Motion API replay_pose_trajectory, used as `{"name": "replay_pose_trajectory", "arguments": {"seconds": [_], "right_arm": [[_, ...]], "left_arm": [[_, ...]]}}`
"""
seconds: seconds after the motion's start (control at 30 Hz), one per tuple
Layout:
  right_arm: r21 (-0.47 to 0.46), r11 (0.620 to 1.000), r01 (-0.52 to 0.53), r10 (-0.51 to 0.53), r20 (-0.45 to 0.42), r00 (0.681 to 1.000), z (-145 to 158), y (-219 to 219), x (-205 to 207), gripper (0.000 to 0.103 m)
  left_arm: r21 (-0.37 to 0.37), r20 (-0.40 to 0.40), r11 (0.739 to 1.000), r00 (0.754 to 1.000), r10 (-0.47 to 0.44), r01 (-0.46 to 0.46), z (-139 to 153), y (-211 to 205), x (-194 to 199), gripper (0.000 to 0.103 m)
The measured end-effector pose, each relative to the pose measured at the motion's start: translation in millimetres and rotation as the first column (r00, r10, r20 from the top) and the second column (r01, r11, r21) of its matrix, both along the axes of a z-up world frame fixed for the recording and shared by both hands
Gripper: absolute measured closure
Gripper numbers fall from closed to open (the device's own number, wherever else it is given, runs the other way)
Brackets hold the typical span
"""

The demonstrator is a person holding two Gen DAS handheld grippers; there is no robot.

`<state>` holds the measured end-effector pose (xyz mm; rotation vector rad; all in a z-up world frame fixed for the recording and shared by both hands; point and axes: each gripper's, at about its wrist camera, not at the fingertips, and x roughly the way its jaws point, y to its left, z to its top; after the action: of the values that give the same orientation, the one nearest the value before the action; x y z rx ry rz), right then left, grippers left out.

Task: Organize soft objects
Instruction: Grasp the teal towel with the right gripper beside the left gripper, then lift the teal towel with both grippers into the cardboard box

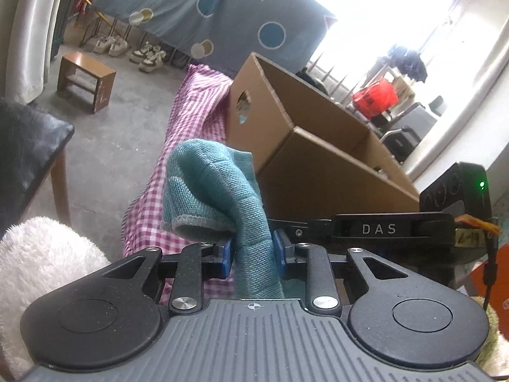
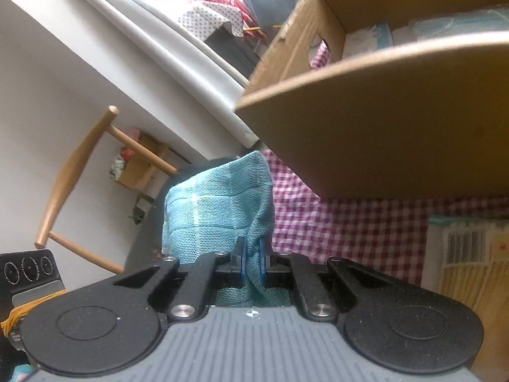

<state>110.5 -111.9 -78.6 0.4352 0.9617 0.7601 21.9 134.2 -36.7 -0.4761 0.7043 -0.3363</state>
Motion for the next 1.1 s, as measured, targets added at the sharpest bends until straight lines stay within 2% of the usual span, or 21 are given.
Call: {"name": "replay_pose_trajectory", "arguments": {"seconds": [0.1, 0.3, 0.43, 0.6, 0.73, 0.87, 1.1], "right_arm": [[0.03, 1.0, -0.001, 0.001, 0.025, 1.0, 15, -4, -9, 0.094], [0.096, 0.995, 0.0, -0.013, 0.141, 0.99, 69, -19, -22, 0.094], [0.139, 0.99, 0.027, -0.056, 0.212, 0.976, 103, -36, -18, 0.094], [0.163, 0.984, 0.072, -0.113, 0.258, 0.96, 134, -63, 5, 0.094], [0.139, 0.981, 0.134, -0.165, 0.247, 0.955, 141, -88, 36, 0.094], [0.116, 0.975, 0.188, -0.207, 0.185, 0.961, 131, -119, 69, 0.095], [-0.006, 0.973, 0.231, -0.23, 0.077, 0.97, 105, -165, 121, 0.095]], "left_arm": [[-0.008, 0.045, 1.0, 0.999, -0.007, 0.007, 20, -1, -6, 0.078], [-0.013, 0.177, 0.999, 0.984, -0.037, 0.04, 71, -5, -6, 0.078], [-0.03, 0.242, 0.995, 0.967, -0.08, 0.09, 101, -15, 17, 0.078], [-0.033, 0.31, 0.983, 0.937, -0.164, 0.183, 128, -46, 66, 0.078], [-0.055, 0.289, 0.958, 0.923, -0.254, 0.28, 131, -84, 111, 0.078], [-0.084, 0.225, 0.932, 0.918, -0.328, 0.353, 117, -128, 158, 0.078], [-0.148, 0.097, 0.901, 0.913, -0.396, 0.407, 85, -185, 213, 0.078]]}}
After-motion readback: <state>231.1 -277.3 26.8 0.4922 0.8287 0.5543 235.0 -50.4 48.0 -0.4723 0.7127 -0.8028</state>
